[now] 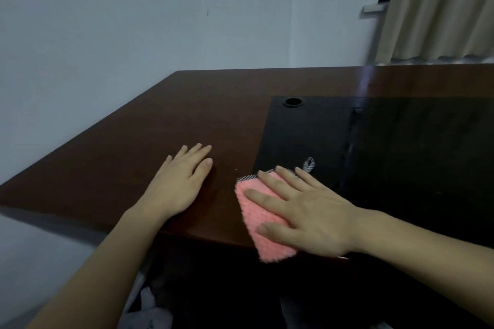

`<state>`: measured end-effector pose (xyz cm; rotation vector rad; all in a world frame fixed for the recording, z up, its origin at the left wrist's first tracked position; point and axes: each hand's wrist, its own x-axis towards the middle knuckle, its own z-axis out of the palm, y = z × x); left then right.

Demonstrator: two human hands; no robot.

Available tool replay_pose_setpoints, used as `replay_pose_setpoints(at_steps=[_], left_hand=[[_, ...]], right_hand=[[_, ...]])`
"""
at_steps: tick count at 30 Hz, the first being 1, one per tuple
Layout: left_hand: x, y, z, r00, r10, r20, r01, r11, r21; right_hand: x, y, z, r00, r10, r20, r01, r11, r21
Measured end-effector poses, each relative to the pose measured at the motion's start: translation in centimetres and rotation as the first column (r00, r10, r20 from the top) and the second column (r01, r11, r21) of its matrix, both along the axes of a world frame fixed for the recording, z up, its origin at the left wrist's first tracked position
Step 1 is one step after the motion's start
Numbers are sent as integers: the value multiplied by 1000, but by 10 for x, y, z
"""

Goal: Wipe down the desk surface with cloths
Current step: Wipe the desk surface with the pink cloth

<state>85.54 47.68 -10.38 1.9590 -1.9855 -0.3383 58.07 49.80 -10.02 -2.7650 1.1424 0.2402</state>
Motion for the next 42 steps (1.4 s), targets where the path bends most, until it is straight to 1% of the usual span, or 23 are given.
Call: replay_pose_setpoints(at_steps=[4, 9, 11, 13, 15, 18, 21, 24, 27, 29, 33, 36, 39, 42], left_hand=[[-15, 4, 3, 999, -22, 37, 22, 1000, 15], [-32, 8, 2, 998, 4, 56, -4, 1000, 7], [-42, 11, 0, 998, 15, 58, -15, 1000, 11], [-51, 15, 0, 998, 21, 55, -22, 1000, 11], [-58, 19, 1, 998, 20, 56, -21, 1000, 13], [-69, 18, 5, 997, 17, 72, -18, 1000, 22], [-82, 14, 10, 996, -6, 88, 3, 999, 40], [-95, 9, 11, 994, -42, 101, 35, 997, 64], [-103, 6, 7, 992, -65, 108, 55, 994, 93], [-105, 5, 3, 991, -69, 111, 57, 992, 112], [-108, 4, -5, 984, -61, 165, 42, 992, 120], [-108, 4, -6, 982, -53, 181, 32, 992, 121], [-107, 5, -6, 981, -58, 184, 35, 991, 128], [-106, 5, -6, 981, -57, 185, 33, 991, 131]], right_hand=[[-17, -3, 3, 1000, -14, -20, 15, 1000, 22], [25, -44, -1, 996, -86, 19, 86, 995, -41], [40, -53, -3, 993, -113, 23, 114, 993, -33], [40, -51, -3, 994, -104, 24, 104, 994, -26], [22, -35, -3, 998, -55, 25, 56, 998, -39], [-28, 1, -3, 1000, 16, 25, -15, 998, -54], [-85, 32, -3, 1000, 9, 3, -9, 999, -47], [-118, 40, 0, 999, -27, -16, 27, 1000, -12], [-118, 26, 5, 998, -64, -8, 64, 997, 35], [-109, 5, 6, 995, -100, 2, 100, 995, 26], [-75, -49, 0, 982, -190, 3, 190, 981, -33], [-55, -67, -2, 973, -229, -14, 229, 973, -17], [-61, -55, -1, 985, -173, -20, 173, 985, -9], [-89, -16, 3, 997, -77, -23, 78, 997, 11]])
